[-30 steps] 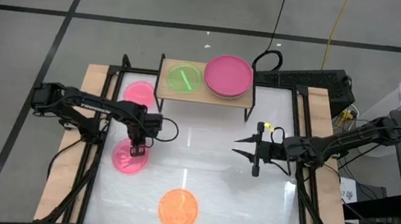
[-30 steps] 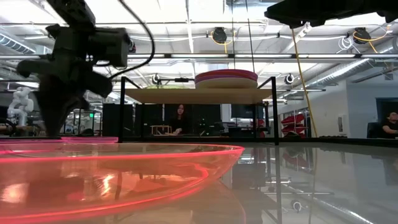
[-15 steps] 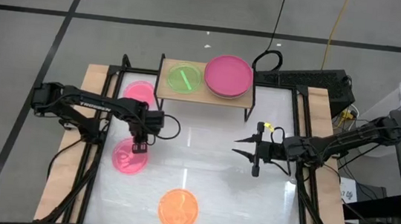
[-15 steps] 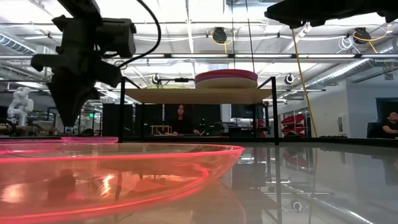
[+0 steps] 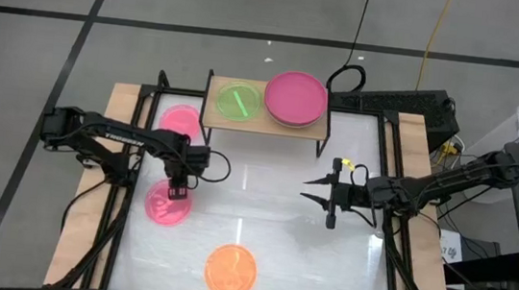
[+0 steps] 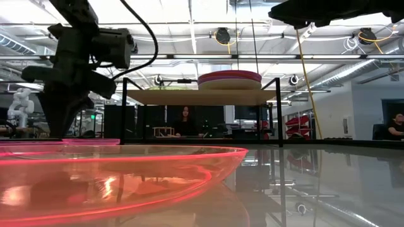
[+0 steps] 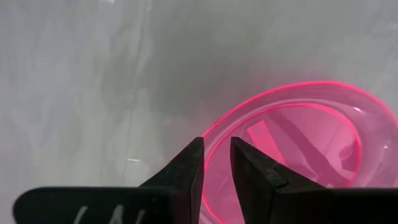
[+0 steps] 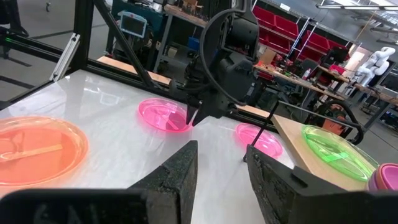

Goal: Place and stack plates onto a shelf
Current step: Stack the bottom pink transparent plate on top of the green transparent plate on the shelf

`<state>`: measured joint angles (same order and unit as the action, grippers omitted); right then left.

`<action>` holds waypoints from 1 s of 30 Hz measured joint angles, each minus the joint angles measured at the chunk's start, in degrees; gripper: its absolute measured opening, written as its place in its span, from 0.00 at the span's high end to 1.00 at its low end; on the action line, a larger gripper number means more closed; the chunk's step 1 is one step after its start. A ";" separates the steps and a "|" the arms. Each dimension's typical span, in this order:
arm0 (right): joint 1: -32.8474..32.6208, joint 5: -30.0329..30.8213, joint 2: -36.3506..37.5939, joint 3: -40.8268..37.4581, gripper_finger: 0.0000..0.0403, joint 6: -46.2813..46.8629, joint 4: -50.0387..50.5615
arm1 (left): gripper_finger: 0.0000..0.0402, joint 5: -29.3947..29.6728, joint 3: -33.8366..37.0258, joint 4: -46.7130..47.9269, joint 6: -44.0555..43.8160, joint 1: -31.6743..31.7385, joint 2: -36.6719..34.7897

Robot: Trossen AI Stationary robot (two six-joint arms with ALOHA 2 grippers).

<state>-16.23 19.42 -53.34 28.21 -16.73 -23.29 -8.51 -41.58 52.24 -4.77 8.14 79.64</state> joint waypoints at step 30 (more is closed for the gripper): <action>0.00 0.00 0.00 -0.02 0.70 -0.44 -0.11 | 0.79 -1.15 -5.82 1.56 3.61 3.15 7.65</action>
<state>-16.23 19.42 -53.34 28.18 -17.17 -23.40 -9.66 -47.40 53.80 -1.16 11.29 87.29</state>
